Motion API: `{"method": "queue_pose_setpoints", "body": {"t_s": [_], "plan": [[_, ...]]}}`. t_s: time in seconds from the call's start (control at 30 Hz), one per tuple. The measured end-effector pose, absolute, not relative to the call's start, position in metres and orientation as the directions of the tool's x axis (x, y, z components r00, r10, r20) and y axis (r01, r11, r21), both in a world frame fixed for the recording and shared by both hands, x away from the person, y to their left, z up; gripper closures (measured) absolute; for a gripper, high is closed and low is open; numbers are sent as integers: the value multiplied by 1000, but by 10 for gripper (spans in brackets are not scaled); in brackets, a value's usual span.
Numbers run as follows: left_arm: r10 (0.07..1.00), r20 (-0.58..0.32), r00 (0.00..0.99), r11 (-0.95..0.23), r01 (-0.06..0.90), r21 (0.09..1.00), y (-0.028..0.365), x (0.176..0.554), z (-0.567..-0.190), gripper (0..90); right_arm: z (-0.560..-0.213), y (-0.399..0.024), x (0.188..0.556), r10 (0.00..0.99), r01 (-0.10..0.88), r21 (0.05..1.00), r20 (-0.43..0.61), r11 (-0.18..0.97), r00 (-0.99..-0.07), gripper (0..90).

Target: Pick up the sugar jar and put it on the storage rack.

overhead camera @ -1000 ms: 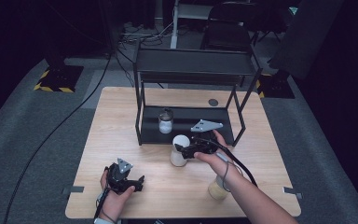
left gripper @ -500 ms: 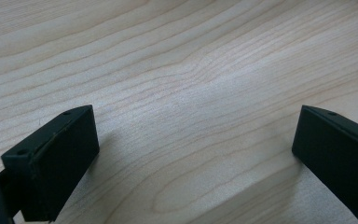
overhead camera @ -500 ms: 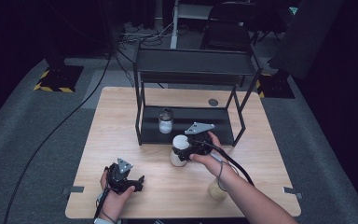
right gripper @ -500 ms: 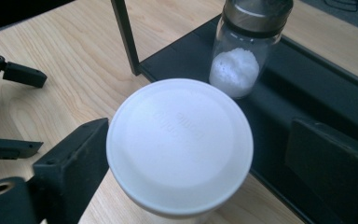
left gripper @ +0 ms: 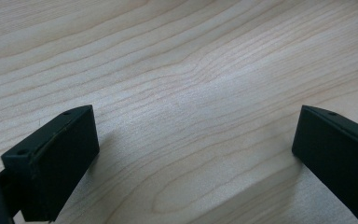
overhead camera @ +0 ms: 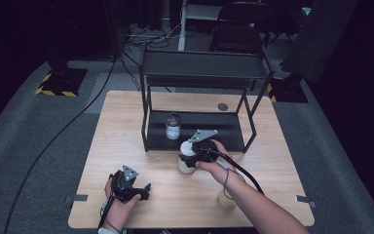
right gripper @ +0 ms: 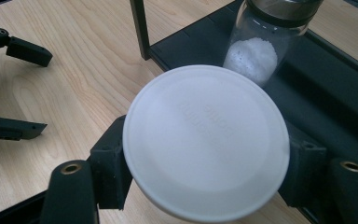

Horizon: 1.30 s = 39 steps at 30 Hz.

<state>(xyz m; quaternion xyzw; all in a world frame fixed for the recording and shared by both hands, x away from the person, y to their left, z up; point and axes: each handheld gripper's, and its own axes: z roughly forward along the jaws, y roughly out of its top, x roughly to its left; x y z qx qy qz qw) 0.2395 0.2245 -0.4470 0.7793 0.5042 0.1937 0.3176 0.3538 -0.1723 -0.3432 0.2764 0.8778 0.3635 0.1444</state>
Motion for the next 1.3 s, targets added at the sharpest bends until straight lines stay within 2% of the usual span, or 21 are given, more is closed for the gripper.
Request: {"method": "queue_pose_setpoints", "body": {"t_s": [0.3, 0.83, 1.3], "plan": [[909, -18, 416, -290, 664, 690, 224, 239, -447, 5, -339, -173, 352, 586, 364, 727, -65, 582, -808, 338], [909, -19, 416, -289, 663, 691, 224, 239, -447, 5, -307, -188, 363, 626, 359, 767, -69, 531, -777, 339], [908, -19, 418, -290, 663, 690, 225, 240, -447, 5, -290, -182, 377, 645, 362, 780, -69, 510, -761, 339]]}}
